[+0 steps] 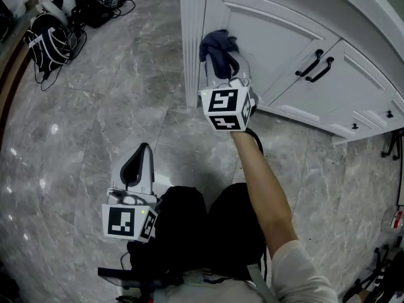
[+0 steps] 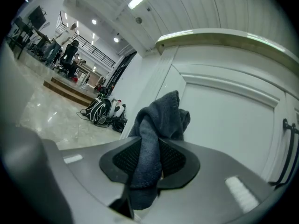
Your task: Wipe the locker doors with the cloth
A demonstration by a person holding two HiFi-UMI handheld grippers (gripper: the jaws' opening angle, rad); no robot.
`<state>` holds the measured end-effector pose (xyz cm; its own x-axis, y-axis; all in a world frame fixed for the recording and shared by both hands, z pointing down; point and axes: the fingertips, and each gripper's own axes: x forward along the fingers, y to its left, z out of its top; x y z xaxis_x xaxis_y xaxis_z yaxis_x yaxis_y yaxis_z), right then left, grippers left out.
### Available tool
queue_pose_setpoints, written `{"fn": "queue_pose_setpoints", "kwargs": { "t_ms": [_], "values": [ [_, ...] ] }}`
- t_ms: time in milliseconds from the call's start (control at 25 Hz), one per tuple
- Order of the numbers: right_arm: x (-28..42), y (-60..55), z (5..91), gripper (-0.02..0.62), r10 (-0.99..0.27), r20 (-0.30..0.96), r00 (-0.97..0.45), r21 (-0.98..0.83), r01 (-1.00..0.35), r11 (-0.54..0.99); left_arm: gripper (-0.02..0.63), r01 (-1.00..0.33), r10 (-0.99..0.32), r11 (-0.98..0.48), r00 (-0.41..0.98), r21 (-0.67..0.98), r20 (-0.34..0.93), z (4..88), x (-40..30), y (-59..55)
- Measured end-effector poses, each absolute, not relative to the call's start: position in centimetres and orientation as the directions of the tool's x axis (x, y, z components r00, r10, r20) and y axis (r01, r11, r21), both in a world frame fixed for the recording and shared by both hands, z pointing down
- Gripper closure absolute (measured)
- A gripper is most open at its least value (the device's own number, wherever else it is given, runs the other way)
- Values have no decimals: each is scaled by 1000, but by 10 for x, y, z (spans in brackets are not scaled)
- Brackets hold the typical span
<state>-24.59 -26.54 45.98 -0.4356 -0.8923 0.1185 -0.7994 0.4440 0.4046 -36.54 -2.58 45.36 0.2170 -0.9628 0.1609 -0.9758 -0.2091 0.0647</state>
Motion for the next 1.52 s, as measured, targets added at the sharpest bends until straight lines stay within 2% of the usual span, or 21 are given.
{"fn": "queue_pose_setpoints", "kwargs": {
  "t_ms": [480, 1520],
  "values": [
    [-227, -267, 498, 485, -882, 196, -429, 449, -760, 470, 604, -975, -961, -215, 222, 57, 164, 453, -360, -28],
    [-105, -266, 494, 486, -941, 192, -279, 506, -793, 339, 604, -964, -949, -261, 265, 49, 170, 452, -327, -34]
  ]
}}
